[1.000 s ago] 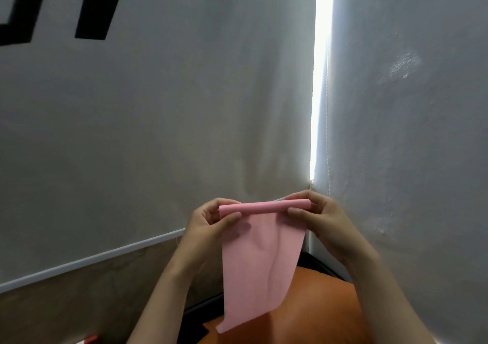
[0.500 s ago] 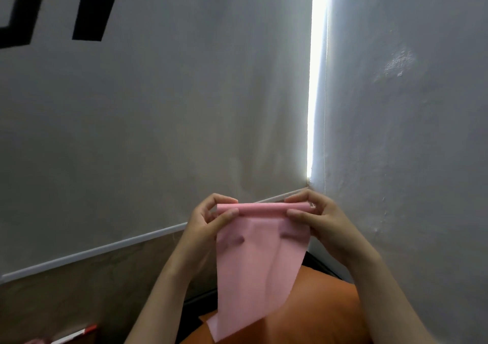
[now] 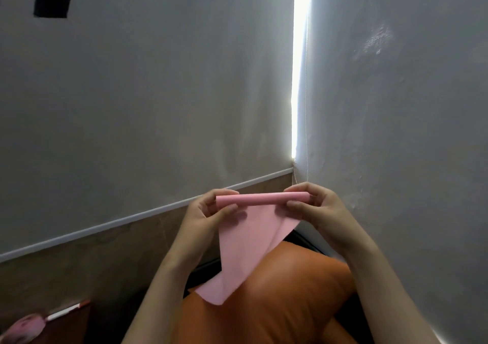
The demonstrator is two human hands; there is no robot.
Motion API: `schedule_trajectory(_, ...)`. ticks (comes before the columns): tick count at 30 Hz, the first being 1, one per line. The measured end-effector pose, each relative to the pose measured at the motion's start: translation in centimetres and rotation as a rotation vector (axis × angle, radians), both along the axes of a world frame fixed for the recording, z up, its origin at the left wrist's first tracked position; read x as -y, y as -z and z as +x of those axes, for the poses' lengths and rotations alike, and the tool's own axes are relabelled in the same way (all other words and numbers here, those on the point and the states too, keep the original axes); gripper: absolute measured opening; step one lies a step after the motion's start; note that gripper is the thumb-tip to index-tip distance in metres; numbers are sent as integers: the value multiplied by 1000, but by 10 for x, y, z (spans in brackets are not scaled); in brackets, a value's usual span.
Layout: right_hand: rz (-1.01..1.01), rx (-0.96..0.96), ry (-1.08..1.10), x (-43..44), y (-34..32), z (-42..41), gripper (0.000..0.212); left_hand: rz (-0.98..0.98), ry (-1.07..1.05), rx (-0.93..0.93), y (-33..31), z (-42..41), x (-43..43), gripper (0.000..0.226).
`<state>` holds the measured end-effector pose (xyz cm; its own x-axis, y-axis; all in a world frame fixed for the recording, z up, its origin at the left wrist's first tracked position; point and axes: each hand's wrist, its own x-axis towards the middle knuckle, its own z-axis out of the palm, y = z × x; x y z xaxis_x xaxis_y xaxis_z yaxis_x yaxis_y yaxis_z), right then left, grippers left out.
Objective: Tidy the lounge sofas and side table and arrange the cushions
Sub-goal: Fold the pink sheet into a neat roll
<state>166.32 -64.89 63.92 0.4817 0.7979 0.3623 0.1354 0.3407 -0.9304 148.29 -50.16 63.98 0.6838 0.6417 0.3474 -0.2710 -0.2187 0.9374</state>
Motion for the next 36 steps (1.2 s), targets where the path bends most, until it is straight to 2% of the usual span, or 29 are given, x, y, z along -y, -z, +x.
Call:
schedule_trajectory(3,44,-56,-24,13,9,-7,20,-67,49,-12,5,-2,16,23)
schedule_trajectory(6,39,-58,-45,25,18,-12,16,-30,84,0,12,-7,31,15)
schedule_trajectory(9,42,-76,-72,35,23,-13,15,-73,97,7,19,-10,42,11)
schedule_trajectory(15,-32,-108,-91,44,31,-11,22,-90,51,-53,30,-12,42,17)
schedule_trajectory(17,-58,-144,-42,45,32,-14,18,-62,42,-83,31,-12,44,24)
schedule_trajectory(21,-70,-159,24,42,38,-21,7,-61,17,-88,35,-14,45,12)
schedule_trajectory(25,-101,-189,-46,40,42,-27,28,-17,-9,-125,38,-26,37,28)
schedule_trajectory(28,-117,-147,-63,32,44,-31,44,-24,4,-115,40,-33,26,27)
schedule_trajectory(29,-107,-142,-64,29,44,-33,45,-12,13,-108,39,-36,22,23)
schedule_trajectory(34,-51,-149,-51,11,36,-47,25,-18,92,-106,35,-44,2,13)
schedule_trajectory(36,-55,-147,-64,4,34,-52,33,-38,130,-96,33,-48,-6,12)
